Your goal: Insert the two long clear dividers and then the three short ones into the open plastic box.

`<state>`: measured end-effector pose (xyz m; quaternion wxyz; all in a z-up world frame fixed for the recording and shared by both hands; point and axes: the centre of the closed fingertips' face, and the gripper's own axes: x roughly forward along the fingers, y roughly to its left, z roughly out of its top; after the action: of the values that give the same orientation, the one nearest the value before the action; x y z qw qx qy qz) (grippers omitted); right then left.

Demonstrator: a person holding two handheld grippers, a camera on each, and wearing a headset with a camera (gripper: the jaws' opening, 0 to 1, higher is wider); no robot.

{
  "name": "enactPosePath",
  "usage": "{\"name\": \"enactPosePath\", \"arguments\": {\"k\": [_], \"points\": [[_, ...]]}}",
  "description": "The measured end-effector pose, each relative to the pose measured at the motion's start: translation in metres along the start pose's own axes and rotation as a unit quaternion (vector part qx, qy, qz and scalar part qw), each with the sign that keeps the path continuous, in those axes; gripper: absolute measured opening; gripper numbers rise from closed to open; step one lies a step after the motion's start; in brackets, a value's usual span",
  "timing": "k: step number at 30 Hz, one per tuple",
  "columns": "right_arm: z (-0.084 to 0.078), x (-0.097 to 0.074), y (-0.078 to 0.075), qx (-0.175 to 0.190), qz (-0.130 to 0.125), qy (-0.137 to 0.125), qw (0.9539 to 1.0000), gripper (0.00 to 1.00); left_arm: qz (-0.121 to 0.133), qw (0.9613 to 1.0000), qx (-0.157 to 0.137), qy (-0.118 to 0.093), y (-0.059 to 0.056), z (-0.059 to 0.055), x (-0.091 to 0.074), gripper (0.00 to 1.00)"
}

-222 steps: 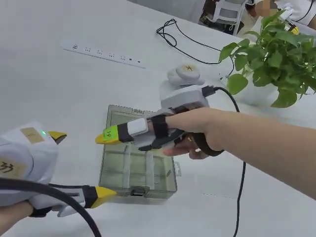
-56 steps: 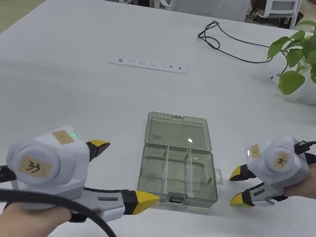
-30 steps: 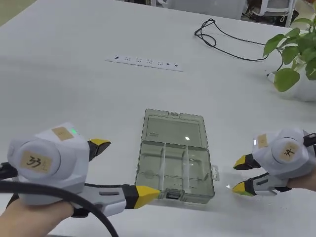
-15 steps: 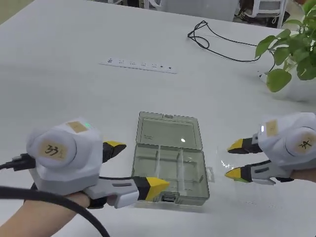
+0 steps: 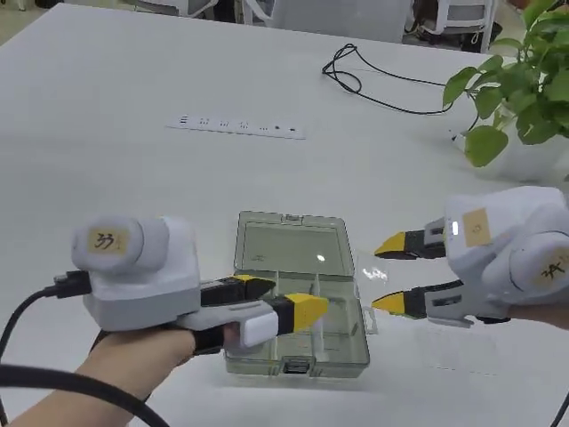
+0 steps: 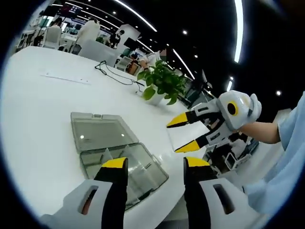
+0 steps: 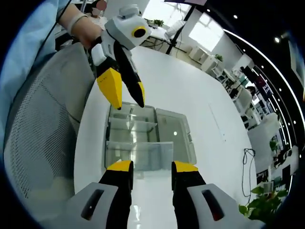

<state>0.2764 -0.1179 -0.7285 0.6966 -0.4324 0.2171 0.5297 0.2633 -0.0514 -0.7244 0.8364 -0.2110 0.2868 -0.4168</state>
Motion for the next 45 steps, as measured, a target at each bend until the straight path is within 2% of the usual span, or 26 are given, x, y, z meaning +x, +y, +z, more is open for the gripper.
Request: {"name": "enactPosePath", "arguments": {"k": [7,10,18,31,35,40,45], "points": [[0.020,0.002,0.003,-0.035,-0.001,-0.011,0.9993,0.32,-0.021,0.9993,-0.030,0.010,-0.009,0.000,0.010,0.33],[0.028,0.003,0.008,-0.064,0.000,-0.012,0.9979,0.32,-0.032,0.9986,-0.042,0.009,-0.014,0.001,0.013,0.27],[0.037,0.007,0.016,-0.100,0.002,-0.009,0.9949,0.32,-0.038,0.9978,-0.054,0.006,-0.018,0.000,0.016,0.17],[0.043,0.007,0.017,-0.150,-0.015,-0.006,0.9886,0.32,-0.045,0.9966,-0.070,-0.003,-0.021,-0.002,0.015,0.01],[0.044,0.006,0.018,-0.173,-0.024,-0.005,0.9847,0.32,-0.050,0.9959,-0.075,-0.005,-0.025,-0.002,0.015,0.00],[0.045,0.003,0.019,-0.180,-0.025,-0.008,0.9833,0.33,-0.059,0.9943,-0.088,-0.009,-0.027,-0.003,0.014,0.00],[0.048,0.001,0.018,-0.200,-0.034,-0.012,0.9791,0.33,-0.062,0.9935,-0.094,-0.016,-0.027,-0.001,0.011,0.00]]}}
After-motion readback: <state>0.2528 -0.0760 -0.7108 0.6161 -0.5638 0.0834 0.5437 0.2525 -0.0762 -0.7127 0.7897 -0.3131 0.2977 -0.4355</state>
